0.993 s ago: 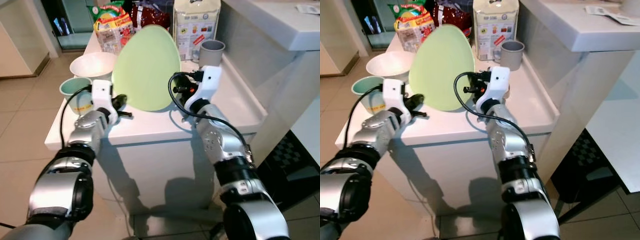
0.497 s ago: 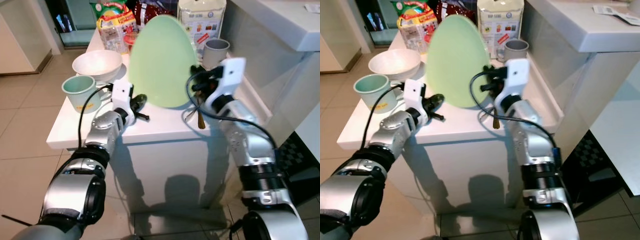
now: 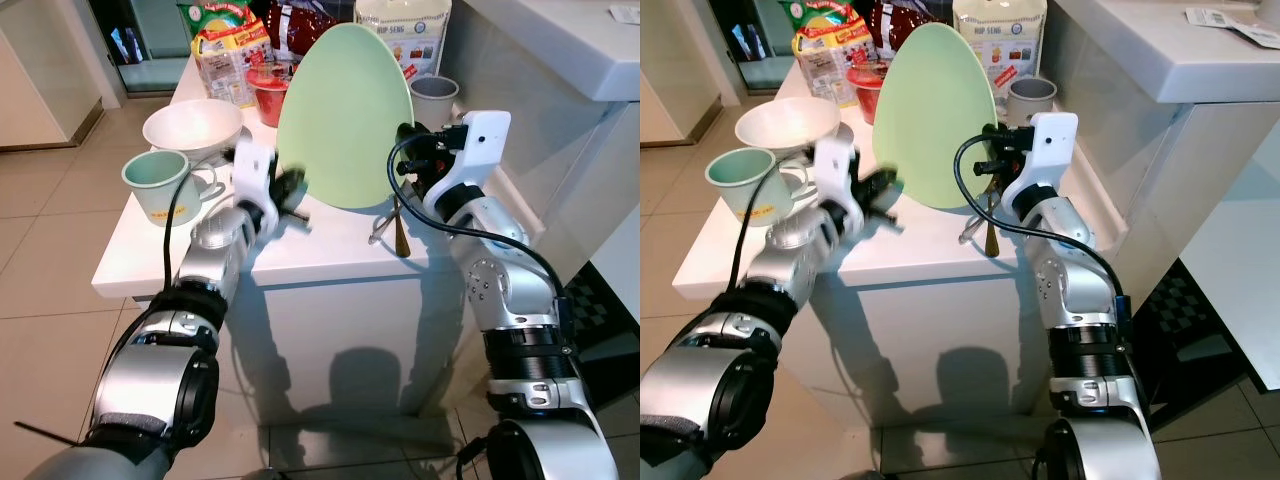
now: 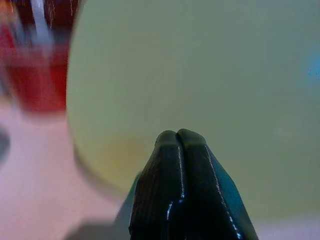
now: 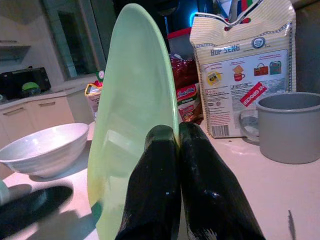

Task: Setting the table

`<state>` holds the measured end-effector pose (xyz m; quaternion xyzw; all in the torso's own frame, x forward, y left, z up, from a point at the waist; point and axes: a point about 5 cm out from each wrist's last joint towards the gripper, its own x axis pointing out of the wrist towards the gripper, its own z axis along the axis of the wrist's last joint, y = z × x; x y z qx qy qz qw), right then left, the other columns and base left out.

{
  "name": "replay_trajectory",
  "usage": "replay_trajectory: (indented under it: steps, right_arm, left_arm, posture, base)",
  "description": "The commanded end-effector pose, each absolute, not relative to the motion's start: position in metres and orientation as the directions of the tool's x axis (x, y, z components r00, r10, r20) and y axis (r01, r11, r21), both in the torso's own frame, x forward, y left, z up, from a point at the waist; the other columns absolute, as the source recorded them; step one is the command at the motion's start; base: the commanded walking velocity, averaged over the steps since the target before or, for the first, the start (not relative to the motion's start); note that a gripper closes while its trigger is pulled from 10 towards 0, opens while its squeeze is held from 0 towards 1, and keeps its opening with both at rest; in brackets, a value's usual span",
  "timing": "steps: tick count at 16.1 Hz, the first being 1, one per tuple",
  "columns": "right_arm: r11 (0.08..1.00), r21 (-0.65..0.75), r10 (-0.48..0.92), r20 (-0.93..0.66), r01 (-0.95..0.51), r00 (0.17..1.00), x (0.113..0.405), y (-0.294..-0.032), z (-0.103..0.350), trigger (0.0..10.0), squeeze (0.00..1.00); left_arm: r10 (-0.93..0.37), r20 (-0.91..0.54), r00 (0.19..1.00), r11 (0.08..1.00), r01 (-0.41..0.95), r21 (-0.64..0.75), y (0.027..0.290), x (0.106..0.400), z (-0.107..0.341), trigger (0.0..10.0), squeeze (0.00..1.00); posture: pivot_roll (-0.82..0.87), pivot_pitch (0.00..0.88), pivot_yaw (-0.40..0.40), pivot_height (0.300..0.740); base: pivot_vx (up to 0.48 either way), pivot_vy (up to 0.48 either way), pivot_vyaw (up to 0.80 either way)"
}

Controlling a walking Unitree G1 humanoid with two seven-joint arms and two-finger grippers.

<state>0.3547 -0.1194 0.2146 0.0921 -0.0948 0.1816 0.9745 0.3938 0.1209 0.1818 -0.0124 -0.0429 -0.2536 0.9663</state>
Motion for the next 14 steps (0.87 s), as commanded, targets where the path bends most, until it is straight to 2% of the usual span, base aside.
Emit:
replay_trajectory:
  steps: [1, 6, 14]
  right_arm:
    - [0.916, 0.14, 0.335, 0.25, -0.376, 0.909, 0.354, -0.117, 0.221, 10.0, 0.0]
    - [0.924, 0.138, 0.306, 0.295, -0.357, 0.905, 0.356, -0.118, 0.229, 10.0, 0.0]
    - [0.94, 0.119, 0.246, 0.413, -0.32, 0.877, 0.36, -0.127, 0.262, 10.0, 0.0]
  left_arm:
    - [-0.501, 0.186, 0.846, 0.862, 0.507, 0.013, 0.117, 0.396, 0.208, 10.0, 0.0]
    - [-0.508, 0.269, 0.818, 0.851, 0.525, 0.011, 0.123, 0.383, 0.217, 10.0, 0.0]
    - [-0.552, 0.228, 0.802, 0.819, 0.573, -0.03, 0.111, 0.364, 0.196, 10.0, 0.0]
  posture:
    - [0.03, 0.0, 0.061, 0.74]
    - [0.05, 0.0, 0.052, 0.74]
    - [0.05, 0.0, 0.047, 0.74]
  base:
    - [0.0, 0.0, 0.0]
    - [0.0, 0.0, 0.0]
    - [0.0, 0.0, 0.0]
